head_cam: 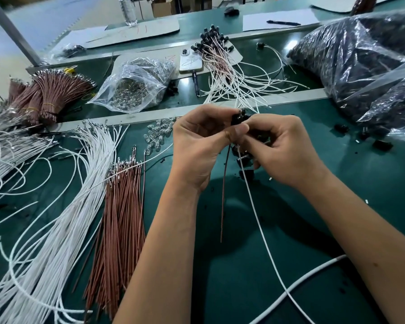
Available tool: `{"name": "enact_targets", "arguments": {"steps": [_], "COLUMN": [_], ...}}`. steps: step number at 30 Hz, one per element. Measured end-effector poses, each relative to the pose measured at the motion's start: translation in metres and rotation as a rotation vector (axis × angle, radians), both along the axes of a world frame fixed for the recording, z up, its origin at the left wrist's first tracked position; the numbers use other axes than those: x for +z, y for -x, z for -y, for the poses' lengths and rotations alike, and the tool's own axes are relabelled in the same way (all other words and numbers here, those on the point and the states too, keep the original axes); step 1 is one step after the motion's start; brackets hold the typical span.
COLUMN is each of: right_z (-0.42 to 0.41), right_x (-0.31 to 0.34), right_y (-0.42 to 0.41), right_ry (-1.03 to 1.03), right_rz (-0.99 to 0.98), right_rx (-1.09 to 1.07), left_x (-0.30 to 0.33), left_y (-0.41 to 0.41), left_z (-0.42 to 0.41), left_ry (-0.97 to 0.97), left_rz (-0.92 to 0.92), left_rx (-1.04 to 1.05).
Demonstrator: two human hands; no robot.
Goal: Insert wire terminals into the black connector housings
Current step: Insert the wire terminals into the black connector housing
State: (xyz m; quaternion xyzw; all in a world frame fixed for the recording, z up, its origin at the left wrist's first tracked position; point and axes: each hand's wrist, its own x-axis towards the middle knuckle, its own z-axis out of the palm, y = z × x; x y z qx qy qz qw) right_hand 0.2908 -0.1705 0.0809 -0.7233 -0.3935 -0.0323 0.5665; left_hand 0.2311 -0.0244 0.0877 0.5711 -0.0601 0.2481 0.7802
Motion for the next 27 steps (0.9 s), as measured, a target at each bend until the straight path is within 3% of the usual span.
{"name": "enact_targets", "arguments": {"steps": [21, 27], "right_z": [0.001, 0.003], "right_x": [-0.001, -0.004], "right_y": [-0.002, -0.006], "right_ry": [-0.090, -0.051], "right_rz": [-0.322, -0.329], "right_rx": [0.155, 0.157], "left_x": [0.007, 0.007], "left_y": [0.003, 0.004], "left_z": [0.000, -0.005], "left_ry": [0.003, -0.007], "left_rz": [-0.112, -0.098], "left_rx": [0.024, 0.045]}}
